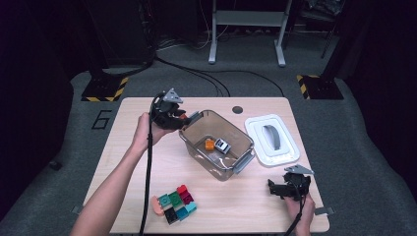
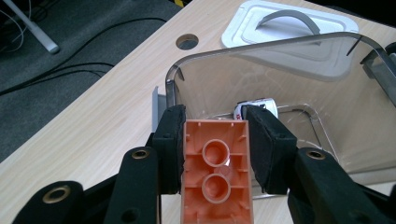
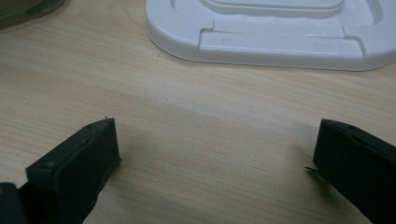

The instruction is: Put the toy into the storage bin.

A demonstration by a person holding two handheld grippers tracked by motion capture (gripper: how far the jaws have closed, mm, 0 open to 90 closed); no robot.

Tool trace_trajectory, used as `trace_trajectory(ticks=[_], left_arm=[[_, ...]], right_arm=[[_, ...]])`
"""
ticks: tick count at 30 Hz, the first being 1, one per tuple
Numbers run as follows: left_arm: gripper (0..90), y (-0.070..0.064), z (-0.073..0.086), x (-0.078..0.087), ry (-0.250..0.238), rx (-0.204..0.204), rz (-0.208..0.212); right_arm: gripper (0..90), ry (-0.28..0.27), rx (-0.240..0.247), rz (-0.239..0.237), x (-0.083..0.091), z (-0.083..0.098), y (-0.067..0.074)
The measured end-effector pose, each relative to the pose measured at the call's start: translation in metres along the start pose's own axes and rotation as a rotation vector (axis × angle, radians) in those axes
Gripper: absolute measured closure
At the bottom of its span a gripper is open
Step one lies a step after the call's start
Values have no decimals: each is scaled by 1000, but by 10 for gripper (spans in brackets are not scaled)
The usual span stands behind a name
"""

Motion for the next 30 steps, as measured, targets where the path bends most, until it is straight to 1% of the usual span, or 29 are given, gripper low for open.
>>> trace_trajectory(ticks=[2, 3, 5, 7, 9, 12, 15, 16, 18, 20, 21, 23, 25, 30], left_arm=[[589, -3, -2, -4, 7, 2, 10], [589, -3, -3, -6, 3, -4, 2], [590, -5, -3, -10, 5, 2, 11], [589, -6, -3, -14, 9, 2, 10], [589, -8, -2, -19, 15, 9, 14], [590, -8, 0, -25, 20, 19, 9], [589, -9, 4, -32, 27, 26, 0], [589, -9, 6, -35, 37, 27, 2], [589, -8, 9, -41, 38, 38, -1], [589, -7, 16, -48, 59, 45, 2], [589, -7, 16, -48, 59, 45, 2], [589, -6, 19, -52, 75, 46, -8], [589, -6, 22, -55, 83, 56, -13], [588, -8, 30, -63, 106, 73, -7]], right_arm=[[0, -2, -5, 3, 0, 0, 0], [0, -2, -5, 3, 0, 0, 0], [0, -2, -5, 3, 0, 0, 0], [0, -1, -5, 3, 0, 0, 0], [0, -2, -5, 3, 0, 0, 0], [0, -1, -5, 3, 0, 0, 0], [0, -1, -5, 3, 0, 0, 0], [0, -1, -5, 3, 0, 0, 0], [0, -1, -4, 2, 0, 0, 0], [0, -2, -4, 2, 0, 0, 0], [0, -2, -4, 2, 0, 0, 0], [0, -2, -4, 3, 0, 0, 0], [0, -1, -5, 3, 0, 0, 0], [0, -1, -4, 3, 0, 0, 0]])
Point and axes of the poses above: each handheld gripper's, and its own axes: x roughly backward along the jaws, z roughly out of its underside, y roughly to its left, the point moved 8 cm from there along -x, roughly forward along the jaws, and after that the axes turned 8 degrees about x, right-handed, at the moved point
